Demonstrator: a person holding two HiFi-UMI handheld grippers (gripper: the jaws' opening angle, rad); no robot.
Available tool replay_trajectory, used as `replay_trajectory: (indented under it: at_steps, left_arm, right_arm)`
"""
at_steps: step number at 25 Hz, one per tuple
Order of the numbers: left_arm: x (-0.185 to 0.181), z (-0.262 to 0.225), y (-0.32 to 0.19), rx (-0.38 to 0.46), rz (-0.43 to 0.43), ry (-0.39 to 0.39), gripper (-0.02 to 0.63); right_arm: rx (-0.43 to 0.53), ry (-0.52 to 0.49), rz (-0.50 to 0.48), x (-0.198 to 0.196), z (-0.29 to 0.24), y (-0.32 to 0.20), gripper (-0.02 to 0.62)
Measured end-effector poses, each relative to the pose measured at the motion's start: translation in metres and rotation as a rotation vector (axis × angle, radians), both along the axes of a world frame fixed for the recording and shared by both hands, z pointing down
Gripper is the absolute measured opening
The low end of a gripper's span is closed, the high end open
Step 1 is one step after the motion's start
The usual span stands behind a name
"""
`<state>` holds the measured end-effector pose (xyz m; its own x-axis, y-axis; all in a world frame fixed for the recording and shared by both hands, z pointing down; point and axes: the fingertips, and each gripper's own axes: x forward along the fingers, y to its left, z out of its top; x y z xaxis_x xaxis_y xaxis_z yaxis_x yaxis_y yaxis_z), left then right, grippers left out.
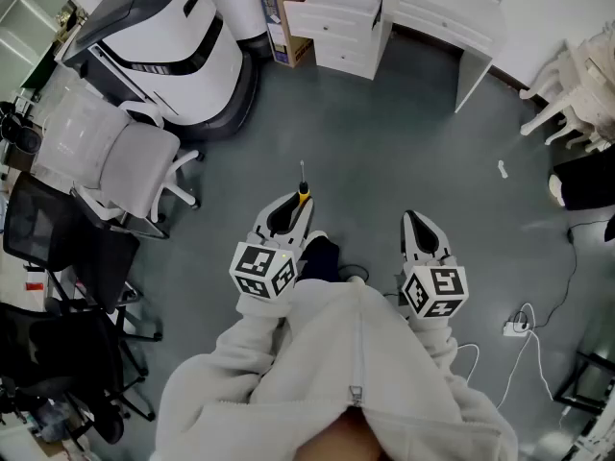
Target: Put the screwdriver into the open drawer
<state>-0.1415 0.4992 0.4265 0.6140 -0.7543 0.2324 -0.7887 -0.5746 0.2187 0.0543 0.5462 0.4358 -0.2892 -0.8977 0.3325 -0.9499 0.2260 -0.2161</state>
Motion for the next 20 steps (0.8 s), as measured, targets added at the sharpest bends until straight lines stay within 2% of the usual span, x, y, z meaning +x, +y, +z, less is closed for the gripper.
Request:
replay_trajectory:
  at_steps: [5,9,20]
  left_arm:
    - [-0.008,-0.002,0.023,0.010,0.018,-0.029,0.087]
    - [-0.012,0.003,0.034,0.004,0.011,-0.021,0.087]
    - [-0.005,0.003,0.053,0.013,0.042,-0.049,0.087]
  right_arm:
    - [0.000,-0.020,0.006,-0.017,-0.001,0.009,0.032]
    - [0.005,-0.016,0.003,-0.023,-0.001,0.015,0.032]
    - [0.019,-0.026,-0.015,-0.030,-0.006,0.027,0.032]
